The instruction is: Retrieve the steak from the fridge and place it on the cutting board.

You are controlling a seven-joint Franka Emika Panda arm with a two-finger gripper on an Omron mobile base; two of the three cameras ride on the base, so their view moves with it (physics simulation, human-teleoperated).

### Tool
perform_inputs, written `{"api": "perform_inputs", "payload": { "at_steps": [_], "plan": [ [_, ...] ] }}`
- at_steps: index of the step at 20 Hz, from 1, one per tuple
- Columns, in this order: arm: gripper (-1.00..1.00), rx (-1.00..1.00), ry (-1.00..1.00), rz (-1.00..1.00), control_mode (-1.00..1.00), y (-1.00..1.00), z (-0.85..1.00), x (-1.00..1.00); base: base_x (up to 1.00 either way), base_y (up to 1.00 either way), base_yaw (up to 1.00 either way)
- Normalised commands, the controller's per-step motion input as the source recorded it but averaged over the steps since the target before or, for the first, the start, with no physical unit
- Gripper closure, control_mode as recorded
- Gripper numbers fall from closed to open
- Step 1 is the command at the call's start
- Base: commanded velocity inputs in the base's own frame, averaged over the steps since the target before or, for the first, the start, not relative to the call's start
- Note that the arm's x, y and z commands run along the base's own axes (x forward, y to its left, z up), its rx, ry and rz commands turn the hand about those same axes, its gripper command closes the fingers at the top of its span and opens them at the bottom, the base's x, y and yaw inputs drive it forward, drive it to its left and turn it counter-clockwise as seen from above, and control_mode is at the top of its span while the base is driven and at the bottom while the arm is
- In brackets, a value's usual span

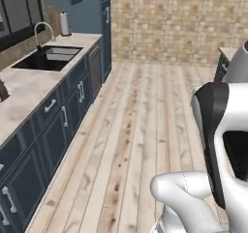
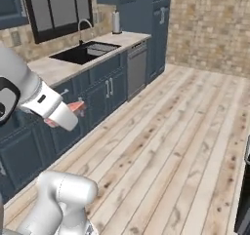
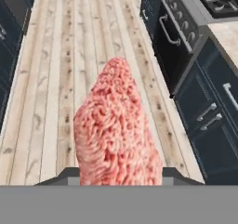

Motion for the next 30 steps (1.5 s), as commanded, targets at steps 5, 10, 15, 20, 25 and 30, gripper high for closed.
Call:
{"api": "perform_inputs", "payload": {
  "at_steps": [5, 10, 15, 20, 25, 30],
  "plan": [
    [1.00, 0.00, 0.00, 0.00, 1.00, 0.00, 0.00, 0.00, 0.30, 0.00, -0.68],
    [1.00, 0.00, 0.00, 0.00, 1.00, 0.00, 0.00, 0.00, 0.04, 0.29, -0.64],
    [1.00, 0.00, 0.00, 0.00, 1.00, 0.00, 0.00, 0.00, 0.02, 0.43, -0.60],
    [1.00, 0.00, 0.00, 0.00, 1.00, 0.00, 0.00, 0.00, 0.36, 0.29, -0.71],
    [1.00, 0.00, 0.00, 0.00, 1.00, 0.00, 0.00, 0.00, 0.54, 0.35, -0.75],
    [1.00, 0.00, 0.00, 0.00, 1.00, 0.00, 0.00, 0.00, 0.53, 0.64, -0.67]
  ]
}}
